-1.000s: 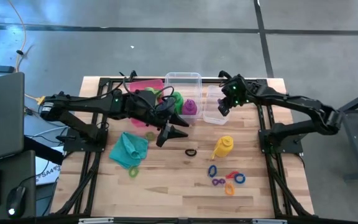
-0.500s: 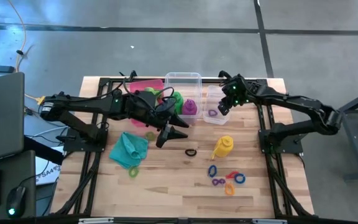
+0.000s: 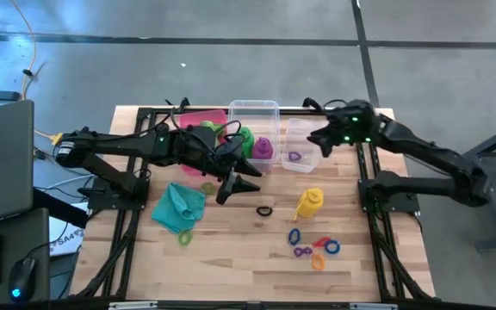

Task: Pick & Place Sports Items
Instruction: Put the right blue spring keychain into the right transparent bin

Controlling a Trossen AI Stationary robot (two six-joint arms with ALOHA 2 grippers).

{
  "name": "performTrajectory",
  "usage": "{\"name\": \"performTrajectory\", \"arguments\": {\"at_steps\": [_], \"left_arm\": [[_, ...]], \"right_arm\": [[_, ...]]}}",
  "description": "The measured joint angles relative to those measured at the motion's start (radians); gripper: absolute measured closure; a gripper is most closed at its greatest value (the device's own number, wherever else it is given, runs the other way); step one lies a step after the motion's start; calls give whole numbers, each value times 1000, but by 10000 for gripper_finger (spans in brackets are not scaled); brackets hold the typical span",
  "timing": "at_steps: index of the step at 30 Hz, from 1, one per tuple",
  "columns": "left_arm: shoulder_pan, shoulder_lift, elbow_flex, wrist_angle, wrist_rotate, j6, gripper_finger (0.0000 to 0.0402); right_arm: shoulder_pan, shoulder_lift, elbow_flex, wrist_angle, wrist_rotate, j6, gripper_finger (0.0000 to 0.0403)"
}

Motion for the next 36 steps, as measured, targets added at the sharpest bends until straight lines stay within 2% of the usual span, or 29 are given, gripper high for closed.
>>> {"name": "performTrajectory", "arguments": {"at_steps": [5,9,16,23,30,36], "left_arm": [[0,0,0,0,0,10,186],[0,0,0,0,1,68,186],[0,0,0,0,0,73,186],[0,0,0,0,0,74,186],[0,0,0,1,-3,55,186],[0,0,0,1,-31,52,186]], "right_arm": [[5,-146,0,1,-110,3,268],[38,-241,1,5,-137,18,268],[113,-336,1,7,-193,38,268],[187,-368,1,18,-217,28,267],[282,-366,1,13,-303,26,265],[388,-353,1,-17,-390,74,231]]}}
